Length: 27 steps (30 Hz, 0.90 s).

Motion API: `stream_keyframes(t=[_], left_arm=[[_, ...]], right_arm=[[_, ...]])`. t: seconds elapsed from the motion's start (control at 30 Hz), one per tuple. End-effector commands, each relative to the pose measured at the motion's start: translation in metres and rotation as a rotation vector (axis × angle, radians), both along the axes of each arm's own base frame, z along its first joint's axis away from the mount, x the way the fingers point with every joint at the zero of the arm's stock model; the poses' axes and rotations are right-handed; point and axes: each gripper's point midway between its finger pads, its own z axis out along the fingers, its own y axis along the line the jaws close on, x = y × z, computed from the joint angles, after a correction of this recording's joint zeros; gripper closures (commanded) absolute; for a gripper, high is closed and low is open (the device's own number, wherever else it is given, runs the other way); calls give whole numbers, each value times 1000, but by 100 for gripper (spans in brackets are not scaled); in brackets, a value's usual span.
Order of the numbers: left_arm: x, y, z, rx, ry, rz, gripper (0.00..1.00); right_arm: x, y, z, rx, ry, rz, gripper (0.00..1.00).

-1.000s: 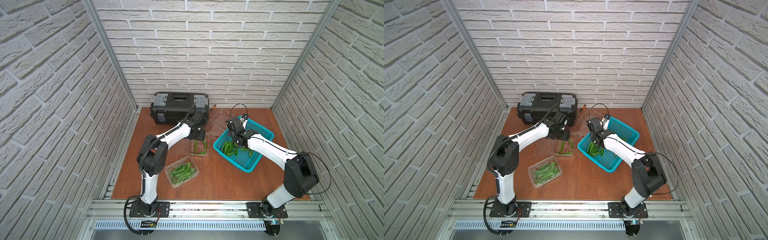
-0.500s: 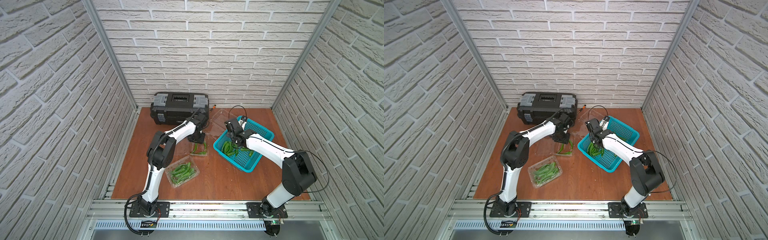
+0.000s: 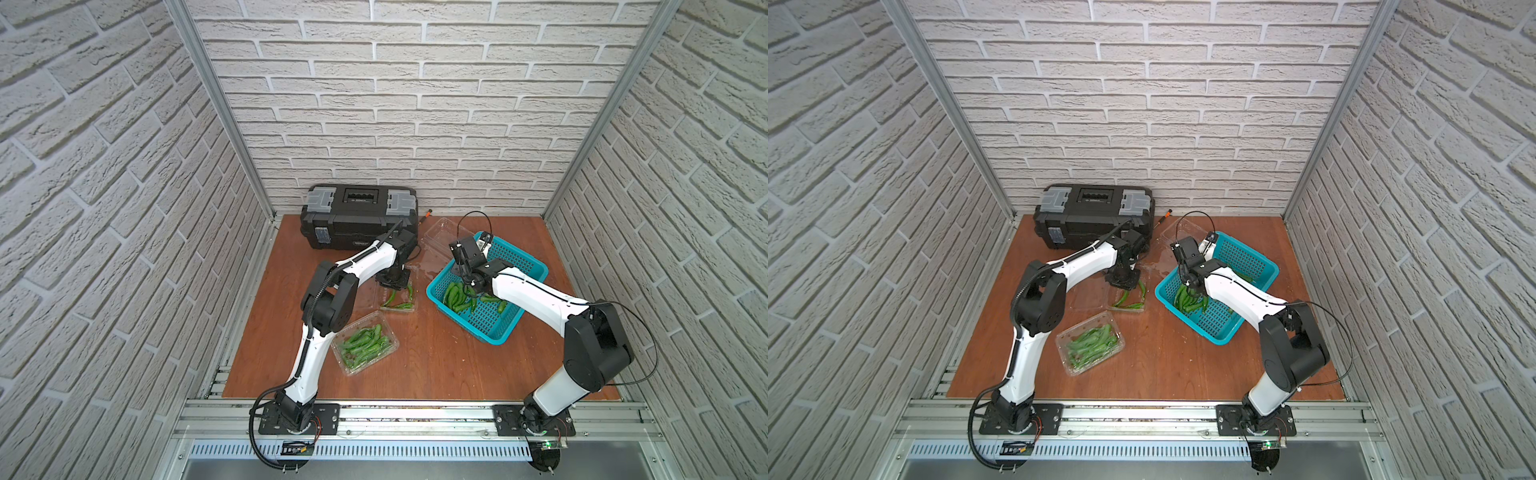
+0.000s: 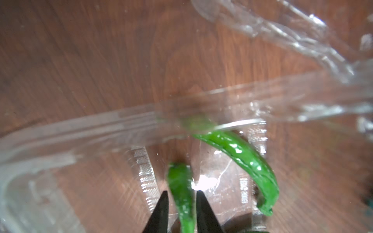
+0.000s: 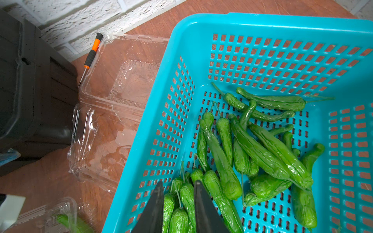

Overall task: Take small green peppers out of containers
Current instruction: Pick up the green pepper from the packing box.

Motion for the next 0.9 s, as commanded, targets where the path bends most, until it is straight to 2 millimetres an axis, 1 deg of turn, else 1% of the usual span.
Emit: stream_keyframes(t=[0.0,0.13,0.27,0.33,0.4,0.5,0.57,0.73,0.8,0.83,0.87], left_arm=[[-2,-4,-1,6,10,-20,78],[-4,-4,-4,9,20,-21,78],[-5,-5,-7,5,31,-24,87],[-3,-5,-3,4,20,-24,89],[1,-6,7,-5,-5,-19,92],[11,-12,35,-42,-79,-20,99],[17,-21,60,-82,-152,-40,100],[27,-58,138,-217,-391,-146,100],[26,-74,162,-283,-459,-202,100],[23,-86,173,-327,-480,-242,100],[19,-98,180,-370,-487,-286,100]], right_arm=[[6,-1,2,6,-12,-8,72],[5,-3,3,8,-12,-15,72],[4,-5,1,9,-9,-22,72],[4,-6,1,12,-10,-26,72],[3,-7,0,11,-8,-29,72],[4,-9,-1,10,-6,-35,72],[5,-12,-2,10,-2,-44,72],[5,-28,3,4,-11,-84,72],[4,-37,6,-4,-17,-106,72],[3,-43,8,-11,-21,-118,72],[1,-49,9,-18,-24,-133,72]])
